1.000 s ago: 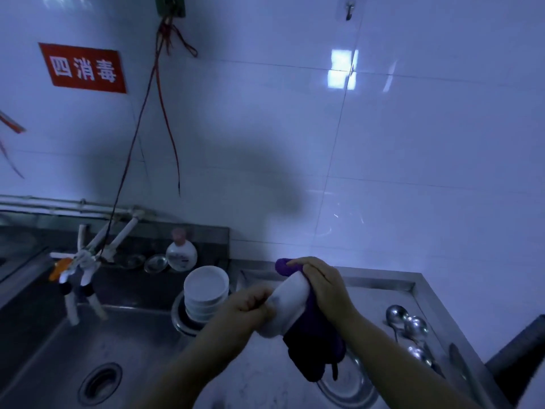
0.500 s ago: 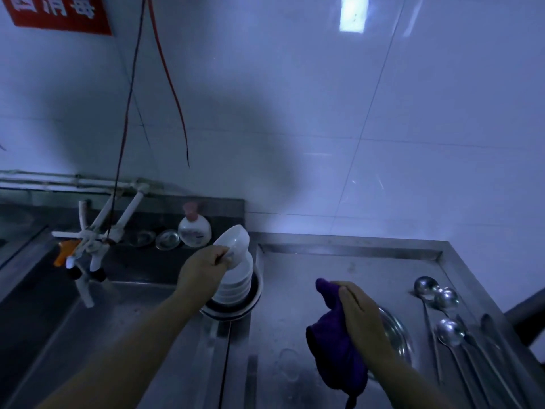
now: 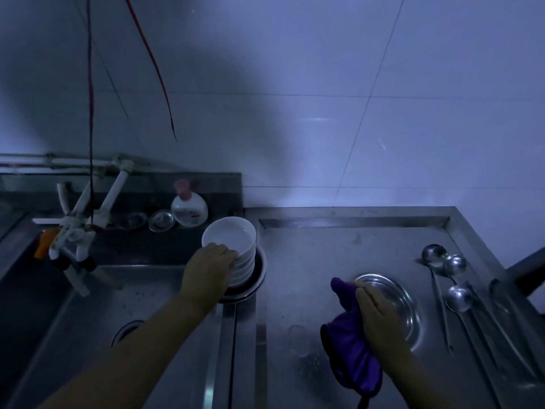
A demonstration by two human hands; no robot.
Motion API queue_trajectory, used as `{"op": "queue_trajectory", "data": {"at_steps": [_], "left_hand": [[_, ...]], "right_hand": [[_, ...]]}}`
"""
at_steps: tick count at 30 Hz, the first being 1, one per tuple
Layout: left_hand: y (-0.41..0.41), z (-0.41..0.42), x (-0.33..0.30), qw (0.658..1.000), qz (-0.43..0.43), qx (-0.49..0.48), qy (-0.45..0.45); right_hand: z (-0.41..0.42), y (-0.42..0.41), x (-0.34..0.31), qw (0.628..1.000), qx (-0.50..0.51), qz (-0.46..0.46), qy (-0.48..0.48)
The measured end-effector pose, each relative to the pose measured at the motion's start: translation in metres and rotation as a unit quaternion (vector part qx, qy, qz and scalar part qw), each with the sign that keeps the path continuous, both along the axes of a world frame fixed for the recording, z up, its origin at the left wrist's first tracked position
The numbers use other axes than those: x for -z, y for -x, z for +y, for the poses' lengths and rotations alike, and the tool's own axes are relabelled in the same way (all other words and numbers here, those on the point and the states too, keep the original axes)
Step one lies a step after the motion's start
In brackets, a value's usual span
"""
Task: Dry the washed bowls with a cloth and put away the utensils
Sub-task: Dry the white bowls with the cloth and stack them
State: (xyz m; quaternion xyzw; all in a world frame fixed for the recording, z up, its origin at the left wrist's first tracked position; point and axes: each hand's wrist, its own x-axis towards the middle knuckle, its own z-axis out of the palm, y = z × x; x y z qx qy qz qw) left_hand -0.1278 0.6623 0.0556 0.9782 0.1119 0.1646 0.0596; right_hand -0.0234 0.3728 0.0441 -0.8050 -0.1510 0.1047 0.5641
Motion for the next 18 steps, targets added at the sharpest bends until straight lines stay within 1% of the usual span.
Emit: {"op": "queue_trajectory", "data": {"at_steps": [2,6,11,18], "left_hand": [[0.0007,-0.0002,0.0001,1.0,-0.01,0.006,0.002],[0.0023,-0.0001,-0.0011,1.0,0.009,0.01,0.001],[0.0024,-0.0013,-0.0025,1.0,0.013,0.009,-0.019],[0.0037,-0.002,-0.004,1.0,-0.006,0.0,-0.024]], "right_hand": [[0.0017,0.0014,0.0001,1.0,-0.003,0.004,-0.004],[0.002,0.0028,0.0038,1.0,-0.015,0.003,0.005],[0.002,0.0035,0.0069,0.999,-0.029,-0.01,0.016],[-0.0003,0.0051,0.0067,0.999,-0.038,0.005,0.007]]}}
